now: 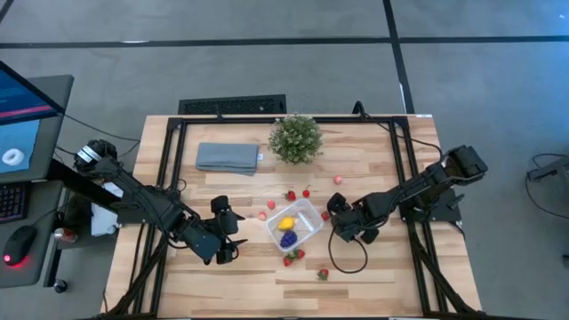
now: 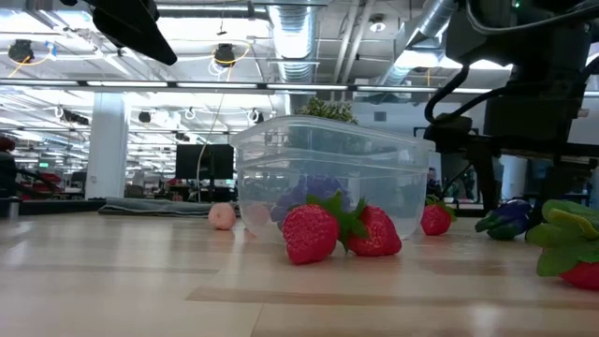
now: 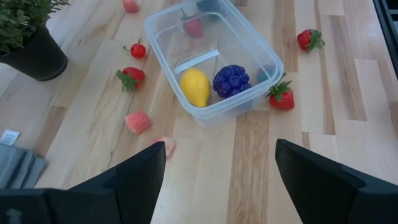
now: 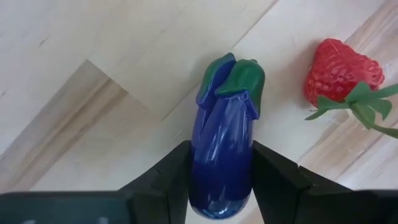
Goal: Pick and placing Produce into tupperware
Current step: Put the eggplant into the transparent bin
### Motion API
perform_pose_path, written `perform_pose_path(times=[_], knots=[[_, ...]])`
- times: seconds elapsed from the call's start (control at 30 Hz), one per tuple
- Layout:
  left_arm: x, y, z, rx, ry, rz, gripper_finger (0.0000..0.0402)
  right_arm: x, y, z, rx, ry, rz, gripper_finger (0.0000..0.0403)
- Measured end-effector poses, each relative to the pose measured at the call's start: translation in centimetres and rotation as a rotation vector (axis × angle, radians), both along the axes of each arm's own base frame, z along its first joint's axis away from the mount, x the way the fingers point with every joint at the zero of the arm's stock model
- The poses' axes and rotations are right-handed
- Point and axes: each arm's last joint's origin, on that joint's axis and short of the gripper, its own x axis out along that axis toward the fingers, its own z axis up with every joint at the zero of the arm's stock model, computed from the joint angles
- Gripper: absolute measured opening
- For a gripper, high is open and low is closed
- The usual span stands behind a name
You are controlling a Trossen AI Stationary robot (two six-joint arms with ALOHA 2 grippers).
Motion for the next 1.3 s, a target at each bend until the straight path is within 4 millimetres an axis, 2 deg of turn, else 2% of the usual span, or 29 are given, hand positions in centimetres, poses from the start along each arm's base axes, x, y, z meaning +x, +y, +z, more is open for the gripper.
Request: perform_pose_path(times=[1.3], knots=[[-0.01, -0.02, 0.00, -0.004, -0.001, 0.002, 0.0294, -0.27, -0.09, -0.02, 0.005, 0.020, -0.070, 0.0170]])
